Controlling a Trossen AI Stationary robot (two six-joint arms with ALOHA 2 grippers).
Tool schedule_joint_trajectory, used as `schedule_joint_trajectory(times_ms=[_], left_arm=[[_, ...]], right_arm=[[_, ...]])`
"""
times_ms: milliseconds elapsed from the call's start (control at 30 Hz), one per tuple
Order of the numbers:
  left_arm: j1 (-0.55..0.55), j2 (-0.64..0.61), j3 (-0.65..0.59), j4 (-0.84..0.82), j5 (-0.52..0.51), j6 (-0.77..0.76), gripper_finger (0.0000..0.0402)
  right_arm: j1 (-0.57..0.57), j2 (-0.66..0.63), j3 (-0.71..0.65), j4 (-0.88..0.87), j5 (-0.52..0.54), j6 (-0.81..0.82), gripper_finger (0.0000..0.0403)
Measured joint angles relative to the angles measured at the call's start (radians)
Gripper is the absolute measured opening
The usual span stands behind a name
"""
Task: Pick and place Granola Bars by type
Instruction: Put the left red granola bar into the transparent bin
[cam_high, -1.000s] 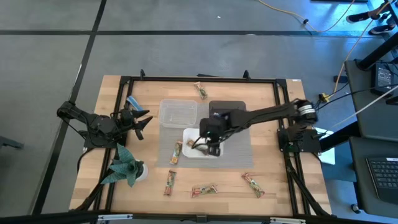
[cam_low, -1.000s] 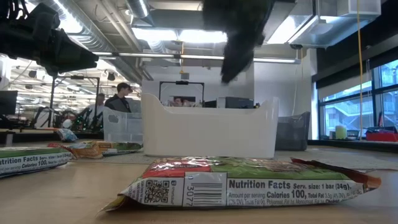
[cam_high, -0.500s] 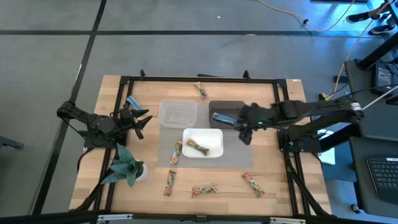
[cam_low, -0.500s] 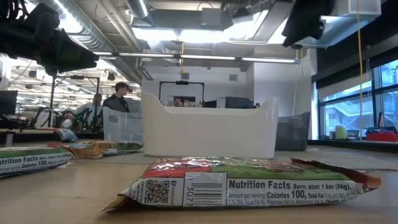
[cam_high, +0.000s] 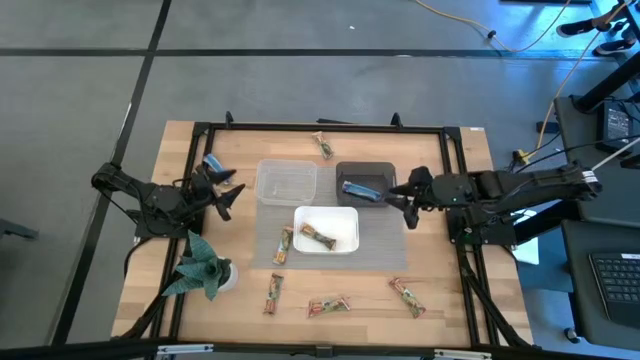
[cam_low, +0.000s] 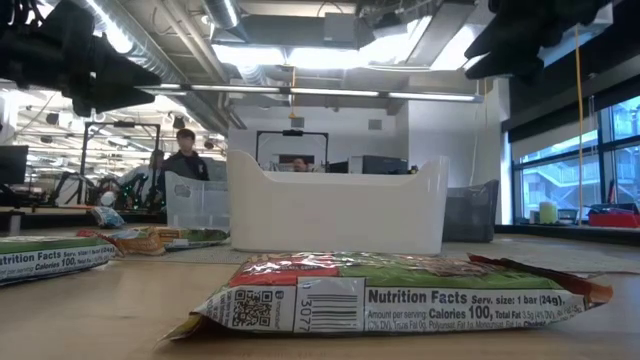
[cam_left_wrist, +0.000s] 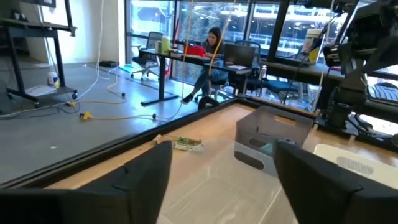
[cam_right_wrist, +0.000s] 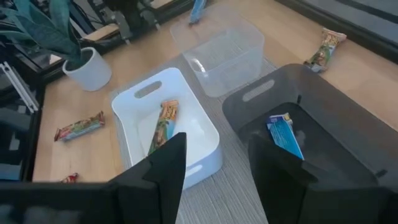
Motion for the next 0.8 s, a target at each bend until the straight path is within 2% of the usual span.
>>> schedule_joint_trajectory(times_ms=[200, 533, 800], left_arm=[[0.000, 0.000, 0.000, 0.018, 0.016, -0.039, 0.0316], [0.000, 0.000, 0.000, 0.030, 0.125, -0.182, 0.0317], [0.000, 0.000, 0.000, 0.031, 0.119, -0.183, 0.0317]], right_arm=[[0.000, 0.009, -0.001, 0.002, 0.000, 0.022, 0.0174], [0.000, 0.009, -0.001, -0.001, 0.000, 0.022, 0.0174], [0.000, 0.010, -0.001, -0.001, 0.000, 0.022, 0.0174]])
